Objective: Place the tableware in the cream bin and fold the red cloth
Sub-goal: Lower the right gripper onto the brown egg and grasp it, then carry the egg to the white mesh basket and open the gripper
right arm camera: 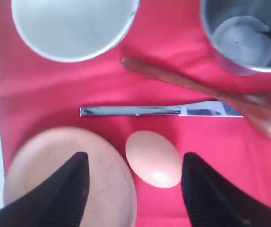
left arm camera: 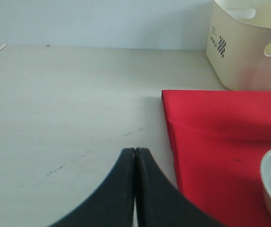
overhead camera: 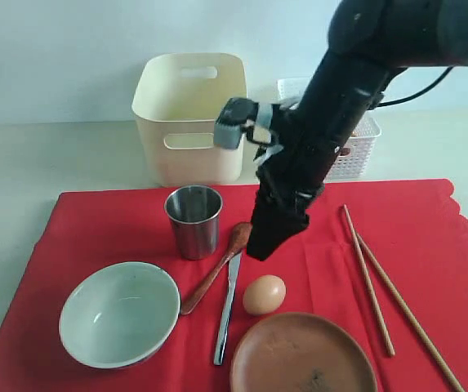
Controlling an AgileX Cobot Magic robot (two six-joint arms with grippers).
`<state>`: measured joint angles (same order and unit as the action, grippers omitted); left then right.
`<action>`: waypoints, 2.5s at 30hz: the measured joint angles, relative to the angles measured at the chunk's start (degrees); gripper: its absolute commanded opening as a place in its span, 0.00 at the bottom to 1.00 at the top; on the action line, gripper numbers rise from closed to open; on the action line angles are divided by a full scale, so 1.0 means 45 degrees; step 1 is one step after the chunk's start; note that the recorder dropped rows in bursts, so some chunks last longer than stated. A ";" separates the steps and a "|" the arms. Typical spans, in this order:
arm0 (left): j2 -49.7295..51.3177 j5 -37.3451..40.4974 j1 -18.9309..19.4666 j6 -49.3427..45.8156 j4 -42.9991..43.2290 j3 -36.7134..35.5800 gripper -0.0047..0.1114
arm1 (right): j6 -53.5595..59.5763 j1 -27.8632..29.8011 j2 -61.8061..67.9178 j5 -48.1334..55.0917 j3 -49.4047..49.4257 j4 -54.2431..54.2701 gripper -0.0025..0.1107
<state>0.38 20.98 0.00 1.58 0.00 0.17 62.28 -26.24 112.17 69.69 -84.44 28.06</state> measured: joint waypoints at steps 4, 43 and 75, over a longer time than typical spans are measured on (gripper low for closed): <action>0.0000 0.0000 0.0000 0.0000 0.0000 0.0000 0.04 | 0.0847 -0.1154 0.0114 0.0000 0.0000 -0.2292 0.51; 0.0000 0.0000 0.0000 0.0000 0.0000 0.0000 0.04 | 0.1049 -0.2889 0.2202 -0.1322 0.0032 -0.5352 0.31; 0.0000 0.0000 0.0000 0.0000 0.0000 0.0000 0.04 | -0.1467 -0.2441 -0.0123 -0.3182 0.0032 -0.5524 0.02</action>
<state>0.38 20.98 0.00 1.58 0.00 0.17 55.67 -37.22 111.62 55.37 -84.30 3.21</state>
